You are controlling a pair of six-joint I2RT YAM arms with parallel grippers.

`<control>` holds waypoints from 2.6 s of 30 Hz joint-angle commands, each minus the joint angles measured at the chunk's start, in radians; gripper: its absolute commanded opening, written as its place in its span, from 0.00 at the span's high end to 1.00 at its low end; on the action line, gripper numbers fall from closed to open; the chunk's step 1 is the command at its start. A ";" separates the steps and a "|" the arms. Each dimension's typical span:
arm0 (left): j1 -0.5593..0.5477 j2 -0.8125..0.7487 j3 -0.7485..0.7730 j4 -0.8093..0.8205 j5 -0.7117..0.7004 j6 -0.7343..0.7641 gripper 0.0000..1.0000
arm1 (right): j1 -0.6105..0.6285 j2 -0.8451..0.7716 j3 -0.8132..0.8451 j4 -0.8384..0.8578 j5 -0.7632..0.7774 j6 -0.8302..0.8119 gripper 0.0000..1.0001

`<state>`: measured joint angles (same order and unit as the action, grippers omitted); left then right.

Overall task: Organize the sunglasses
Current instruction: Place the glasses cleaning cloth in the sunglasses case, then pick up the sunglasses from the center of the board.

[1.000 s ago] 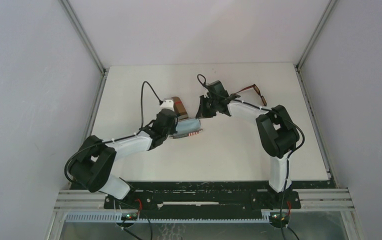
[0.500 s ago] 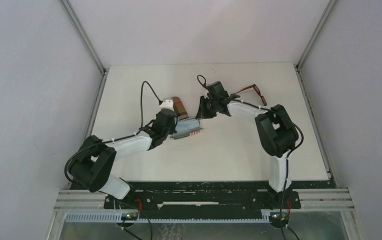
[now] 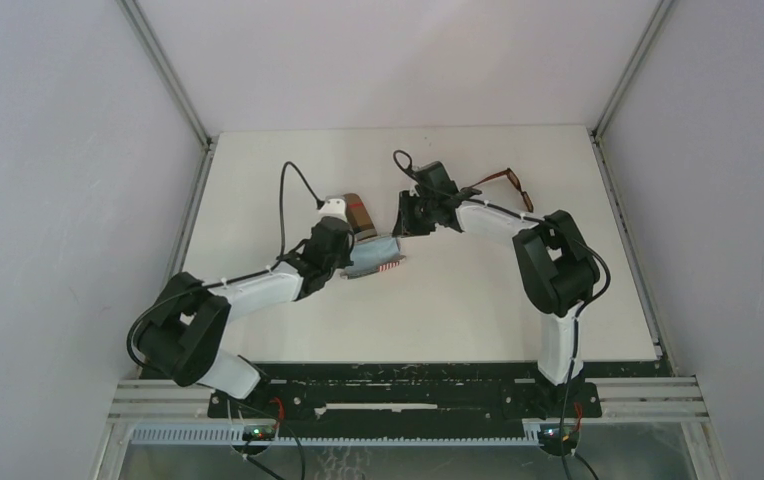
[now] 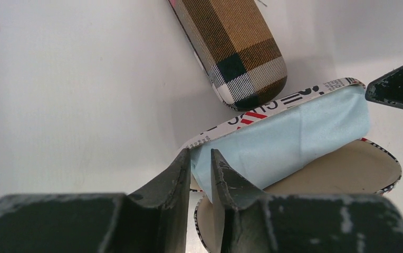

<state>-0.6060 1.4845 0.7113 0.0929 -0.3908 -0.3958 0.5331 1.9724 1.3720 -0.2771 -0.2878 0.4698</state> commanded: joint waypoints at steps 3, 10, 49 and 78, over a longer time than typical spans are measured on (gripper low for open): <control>0.007 -0.084 -0.005 0.003 -0.015 0.020 0.72 | 0.013 -0.122 0.025 -0.020 0.096 -0.070 0.71; 0.007 -0.181 -0.037 -0.019 0.002 0.025 0.66 | 0.010 -0.229 -0.047 -0.007 0.172 -0.119 0.67; 0.010 -0.746 -0.138 -0.390 0.065 -0.163 0.42 | -0.391 -0.165 -0.102 -0.152 0.758 0.336 0.45; 0.011 -0.684 -0.134 -0.360 0.076 -0.155 0.42 | -0.369 0.052 0.076 -0.326 0.804 0.440 0.65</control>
<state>-0.6025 0.8005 0.5644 -0.3084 -0.3286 -0.5644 0.1604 2.0117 1.4059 -0.5873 0.5331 0.9020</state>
